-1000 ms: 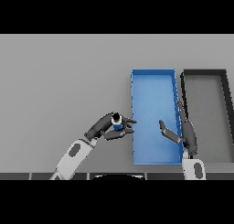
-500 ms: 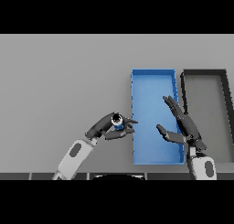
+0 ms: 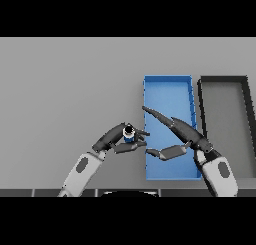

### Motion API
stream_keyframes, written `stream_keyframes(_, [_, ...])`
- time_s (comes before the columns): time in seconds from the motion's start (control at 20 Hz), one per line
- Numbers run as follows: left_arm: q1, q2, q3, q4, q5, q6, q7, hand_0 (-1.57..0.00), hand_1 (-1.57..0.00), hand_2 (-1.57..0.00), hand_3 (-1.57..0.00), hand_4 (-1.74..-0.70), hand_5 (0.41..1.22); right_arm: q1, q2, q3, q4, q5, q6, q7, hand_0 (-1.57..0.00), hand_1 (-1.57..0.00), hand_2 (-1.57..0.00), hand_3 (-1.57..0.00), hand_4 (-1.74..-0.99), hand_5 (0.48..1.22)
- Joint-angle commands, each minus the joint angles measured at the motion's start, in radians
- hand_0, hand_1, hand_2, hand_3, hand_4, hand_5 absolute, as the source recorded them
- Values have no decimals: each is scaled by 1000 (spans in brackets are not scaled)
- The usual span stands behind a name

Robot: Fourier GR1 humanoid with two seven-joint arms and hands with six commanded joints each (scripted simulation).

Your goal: Pick up the blue pipe and place it into the blue bin.

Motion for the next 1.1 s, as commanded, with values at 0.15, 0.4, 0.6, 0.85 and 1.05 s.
stream_keyframes(0.15, [-7,-18,14,31,-10,-26,-21,-1571,-1571,-1571,-1571,-1466,1221,-112,49,68,31,-48,5,94,1,0,-45,1,-1282,555])
stream_keyframes(0.4, [0,-41,42,25,15,-68,3,-1571,-1571,-1571,-1571,-1469,1221,-239,91,117,99,-25,32,130,-7,-16,-66,1,-1223,540])
stream_keyframes(0.6, [17,-48,43,22,-25,-71,6,-1571,-1571,-1571,-1571,-1469,1221,-322,132,138,187,-7,56,151,-27,-39,-91,1,-1184,516])
stream_keyframes(0.85, [15,-60,61,20,-36,-90,60,-1571,-1571,-1571,-1571,-1560,1221,-366,165,160,249,-6,101,141,-507,-530,-538,-401,-1331,489])
stream_keyframes(1.05, [5,-66,63,32,-38,-82,74,-1571,-1571,-1571,-1511,-1662,1221,-375,198,178,255,-15,75,121,-1126,-1127,-1148,-953,-1551,596])
